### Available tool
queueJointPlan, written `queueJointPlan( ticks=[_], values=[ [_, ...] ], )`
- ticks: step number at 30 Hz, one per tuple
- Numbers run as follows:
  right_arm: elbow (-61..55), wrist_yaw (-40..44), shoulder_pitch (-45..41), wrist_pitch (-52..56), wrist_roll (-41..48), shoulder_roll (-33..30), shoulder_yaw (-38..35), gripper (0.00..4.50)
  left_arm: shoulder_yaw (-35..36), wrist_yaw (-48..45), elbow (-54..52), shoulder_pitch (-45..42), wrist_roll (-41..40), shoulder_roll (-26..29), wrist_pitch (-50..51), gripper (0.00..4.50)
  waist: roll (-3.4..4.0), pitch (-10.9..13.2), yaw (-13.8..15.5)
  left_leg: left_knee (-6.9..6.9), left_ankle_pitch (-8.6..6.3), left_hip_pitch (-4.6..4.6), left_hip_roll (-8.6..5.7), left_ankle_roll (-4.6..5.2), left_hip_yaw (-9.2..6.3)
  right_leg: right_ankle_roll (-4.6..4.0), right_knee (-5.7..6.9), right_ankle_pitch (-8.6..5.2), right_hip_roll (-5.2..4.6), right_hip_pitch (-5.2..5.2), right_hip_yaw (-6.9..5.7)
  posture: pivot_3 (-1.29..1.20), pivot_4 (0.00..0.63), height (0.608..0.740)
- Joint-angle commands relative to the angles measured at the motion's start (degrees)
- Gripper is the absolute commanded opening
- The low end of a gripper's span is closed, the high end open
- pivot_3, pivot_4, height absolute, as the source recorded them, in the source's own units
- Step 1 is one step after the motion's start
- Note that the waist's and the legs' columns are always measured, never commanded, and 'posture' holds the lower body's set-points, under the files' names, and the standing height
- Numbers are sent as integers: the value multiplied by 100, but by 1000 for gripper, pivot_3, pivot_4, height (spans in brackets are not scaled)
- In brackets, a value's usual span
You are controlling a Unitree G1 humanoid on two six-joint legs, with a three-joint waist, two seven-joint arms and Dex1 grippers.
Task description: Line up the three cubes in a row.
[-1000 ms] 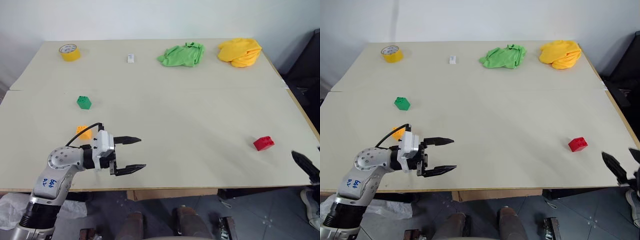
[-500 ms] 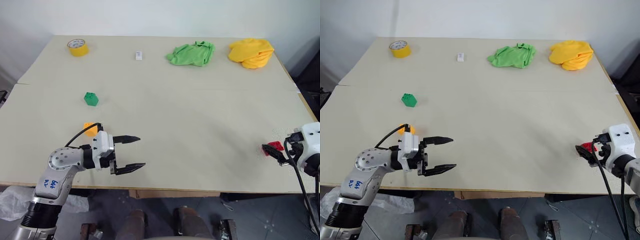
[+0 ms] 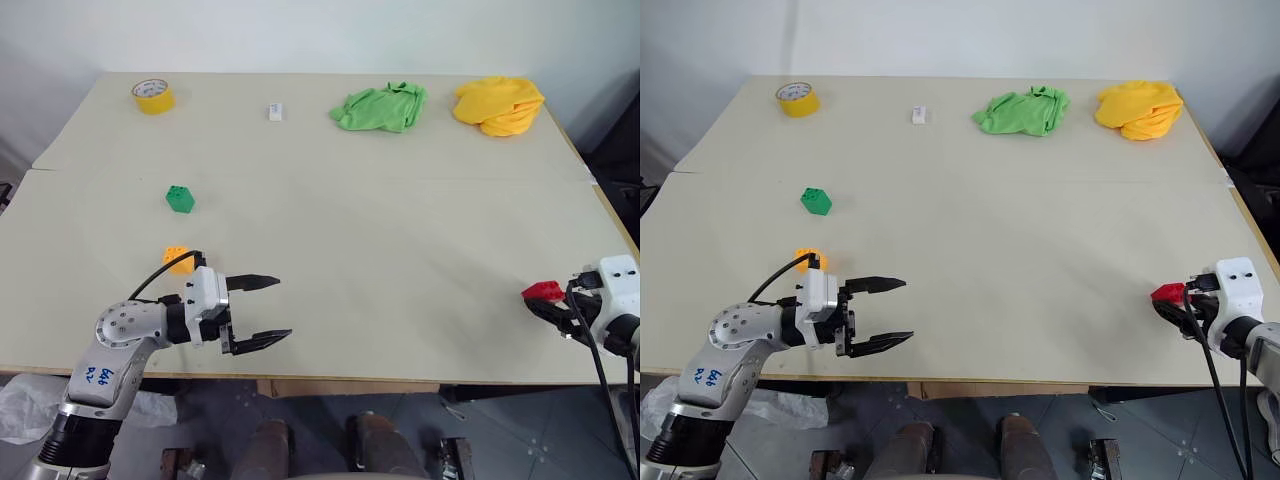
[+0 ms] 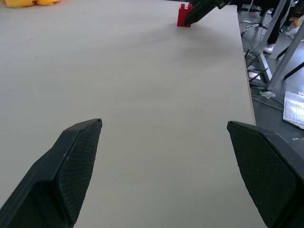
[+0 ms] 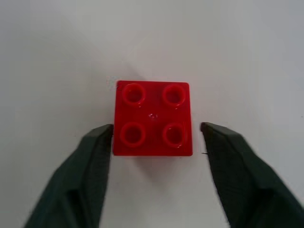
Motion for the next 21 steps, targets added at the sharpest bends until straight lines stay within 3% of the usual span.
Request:
queueJointPlan(
  ticks=[1,2,5,9,12,15,18,21],
  values=[
    [-96,181,-110,-124,-24,-43,-5,1811,132,17,-162,-80,-41,54,-14,4500,0,0,-3,0,0,0,0,1,0,0,1,0,0,0,0,0,150,740],
    [-103,274,-195,-195,13,-40,5,1493,135,26,-157,-98,-38,53,-8,4500,0,0,-9,0,0,0,0,0,0,0,1,0,0,0,0,0,150,740],
    [-220,819,-419,-583,36,-157,250,1489,130,42,-149,-116,-26,45,-1,4500,0,0,-22,0,0,3,0,1,5,0,4,0,1,0,3,0,150,740],
    [-151,2782,-807,-2547,-668,-838,1495,1489,158,-15,-104,-21,-21,77,-37,4500,1,0,-42,-2,0,5,1,0,10,0,2,0,2,-3,3,0,150,740],
    [651,3583,-1894,-3441,-1200,-862,2395,1489,168,-87,36,24,22,110,-106,4500,-4,3,-89,0,0,9,2,0,11,1,-1,0,2,3,3,0,150,740],
    [1735,4378,-3185,-4603,-2068,-617,3424,1489,177,-239,156,164,82,183,-288,4500,-4,5,-141,1,1,12,2,-1,13,4,-10,8,0,6,4,0,150,740],
    [3212,5212,-4768,-5684,-2774,191,4417,1489,392,-502,19,606,29,311,-635,4500,-7,10,-271,-6,5,18,7,-10,28,3,-14,9,3,0,8,0,150,740],
    [4083,5640,-5222,-6283,-3092,481,4754,1489,599,-378,-44,815,66,331,-765,4500,-8,10,-291,-17,6,11,13,-12,27,0,-16,9,1,-13,0,0,150,740]
  ],
)
